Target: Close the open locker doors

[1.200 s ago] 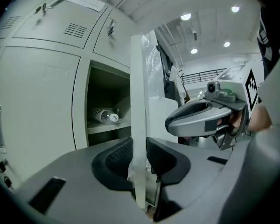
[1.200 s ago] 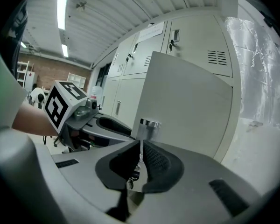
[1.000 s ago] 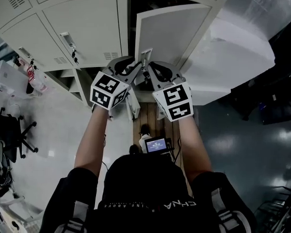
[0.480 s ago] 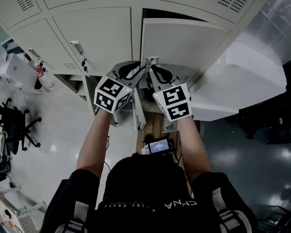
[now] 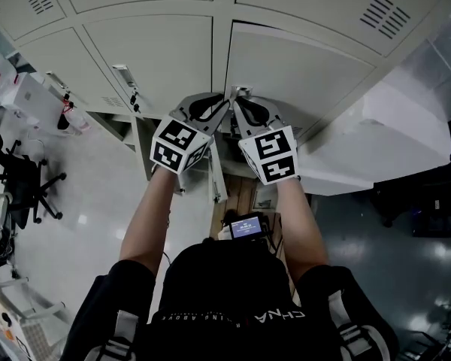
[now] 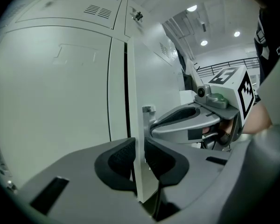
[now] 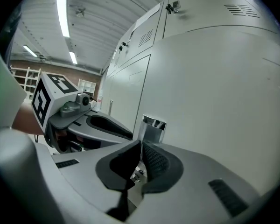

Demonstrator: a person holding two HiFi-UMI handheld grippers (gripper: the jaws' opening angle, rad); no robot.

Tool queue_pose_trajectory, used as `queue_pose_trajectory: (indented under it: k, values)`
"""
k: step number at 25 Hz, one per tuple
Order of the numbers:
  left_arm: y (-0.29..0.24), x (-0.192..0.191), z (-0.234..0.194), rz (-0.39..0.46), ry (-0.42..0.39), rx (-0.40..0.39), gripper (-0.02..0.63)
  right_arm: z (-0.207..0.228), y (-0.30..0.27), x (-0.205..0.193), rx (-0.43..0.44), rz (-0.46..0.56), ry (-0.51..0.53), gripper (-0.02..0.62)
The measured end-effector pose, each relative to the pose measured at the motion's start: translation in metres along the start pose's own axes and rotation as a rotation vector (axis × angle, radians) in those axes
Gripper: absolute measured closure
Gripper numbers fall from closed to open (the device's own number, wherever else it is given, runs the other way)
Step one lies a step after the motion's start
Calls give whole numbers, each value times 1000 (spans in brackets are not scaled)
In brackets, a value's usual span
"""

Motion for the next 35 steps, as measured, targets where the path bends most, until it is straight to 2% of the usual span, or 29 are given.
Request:
queue_pose_trajectory:
  k: [9, 21, 35]
  values:
    - [-16, -4, -9, -32, -6, 35, 555, 20, -14, 0, 5, 4, -12, 555]
    - [-22, -3, -9, -34, -3, 44, 569, 22, -15, -1, 16, 9, -2, 557]
    - [-19, -4, -6, -40, -13, 79, 571, 32, 14, -12, -58, 15, -35, 557]
Point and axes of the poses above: the fingertips, and each gripper's own axes: y backward along the fingers, z to its right, x out of its top, the point moved 6 cm from there along y, backward along the fingers, and after that the axes turned 14 degrees about x, right-handed, at the moved point
